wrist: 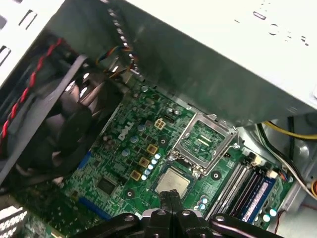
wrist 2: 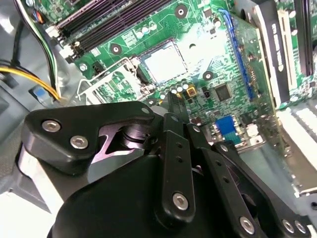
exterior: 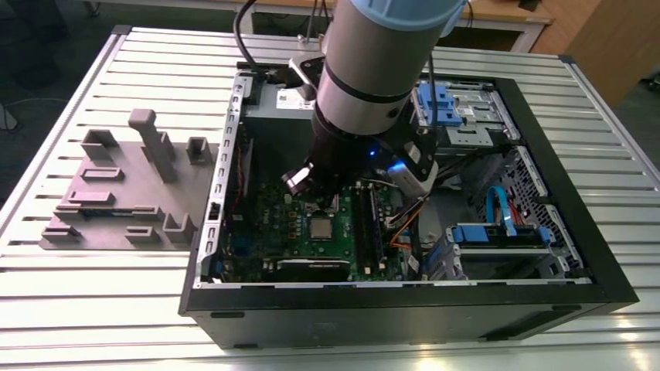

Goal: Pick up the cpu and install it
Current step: 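Close the cpu cover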

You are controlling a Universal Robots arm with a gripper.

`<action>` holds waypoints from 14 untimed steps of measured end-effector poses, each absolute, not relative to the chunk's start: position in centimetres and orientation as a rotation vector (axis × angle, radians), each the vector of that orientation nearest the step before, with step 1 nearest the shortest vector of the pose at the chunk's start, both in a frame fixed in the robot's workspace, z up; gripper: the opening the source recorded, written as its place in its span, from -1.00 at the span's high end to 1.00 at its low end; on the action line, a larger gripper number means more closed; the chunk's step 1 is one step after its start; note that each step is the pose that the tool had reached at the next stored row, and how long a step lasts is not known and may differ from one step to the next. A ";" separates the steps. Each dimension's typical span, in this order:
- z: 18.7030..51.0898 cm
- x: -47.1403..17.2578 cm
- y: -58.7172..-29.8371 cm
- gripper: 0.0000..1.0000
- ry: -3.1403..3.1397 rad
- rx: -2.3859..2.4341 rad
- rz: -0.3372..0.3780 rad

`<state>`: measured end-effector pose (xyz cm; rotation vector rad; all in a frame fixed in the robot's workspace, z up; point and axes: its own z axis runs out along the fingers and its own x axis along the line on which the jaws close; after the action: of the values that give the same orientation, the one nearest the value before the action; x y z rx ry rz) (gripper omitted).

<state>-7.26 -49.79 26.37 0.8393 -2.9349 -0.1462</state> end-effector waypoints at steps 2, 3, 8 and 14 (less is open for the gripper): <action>26.4 -7.3 -49.8 0.80 -2.930 0.855 -0.145; 26.4 -7.3 -49.8 0.80 -2.929 0.858 -0.145; 26.4 -7.3 -49.8 0.80 -2.923 0.876 -0.145; 26.4 -7.3 -49.8 0.80 -2.922 0.880 -0.144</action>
<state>-7.26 -49.78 26.38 0.8795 -2.9218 -0.1444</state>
